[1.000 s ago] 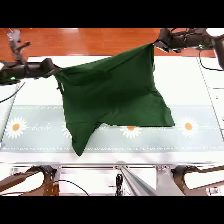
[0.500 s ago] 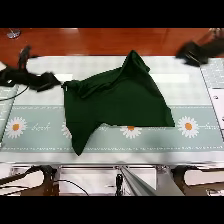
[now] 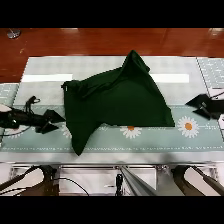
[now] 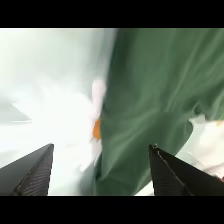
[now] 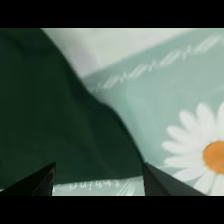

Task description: Fold the shirts.

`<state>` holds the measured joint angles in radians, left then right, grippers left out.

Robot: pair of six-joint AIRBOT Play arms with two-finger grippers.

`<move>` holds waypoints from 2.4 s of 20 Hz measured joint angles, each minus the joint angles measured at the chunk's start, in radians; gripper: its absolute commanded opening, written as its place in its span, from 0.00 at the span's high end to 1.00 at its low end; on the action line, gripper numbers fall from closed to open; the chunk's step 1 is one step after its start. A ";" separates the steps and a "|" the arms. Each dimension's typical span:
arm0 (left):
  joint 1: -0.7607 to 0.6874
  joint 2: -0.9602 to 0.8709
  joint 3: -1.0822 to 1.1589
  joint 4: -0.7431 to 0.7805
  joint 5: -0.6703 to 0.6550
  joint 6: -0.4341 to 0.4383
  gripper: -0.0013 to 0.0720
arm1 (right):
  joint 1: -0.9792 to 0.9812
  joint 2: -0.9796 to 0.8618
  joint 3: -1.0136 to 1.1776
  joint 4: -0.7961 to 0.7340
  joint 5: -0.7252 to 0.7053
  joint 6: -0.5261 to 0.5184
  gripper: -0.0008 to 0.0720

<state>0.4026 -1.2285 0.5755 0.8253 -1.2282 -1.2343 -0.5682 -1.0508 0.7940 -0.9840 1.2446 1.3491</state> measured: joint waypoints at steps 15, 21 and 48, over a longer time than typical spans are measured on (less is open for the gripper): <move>-0.255 0.012 -0.068 -0.272 0.209 0.171 0.95 | 0.019 0.066 -0.269 -0.088 0.011 0.057 0.14; -0.261 0.012 -0.061 -0.280 0.203 0.177 0.95 | 0.175 -0.082 -0.238 0.024 -0.138 0.023 0.14; -0.260 0.317 1.418 0.057 0.027 -0.057 0.95 | 0.508 0.117 1.295 -0.134 0.045 0.120 0.96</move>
<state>0.1425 -0.9112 1.9938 0.8825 -1.2015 -1.2915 -0.0601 -0.9340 2.0892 -1.1179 1.2892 1.4693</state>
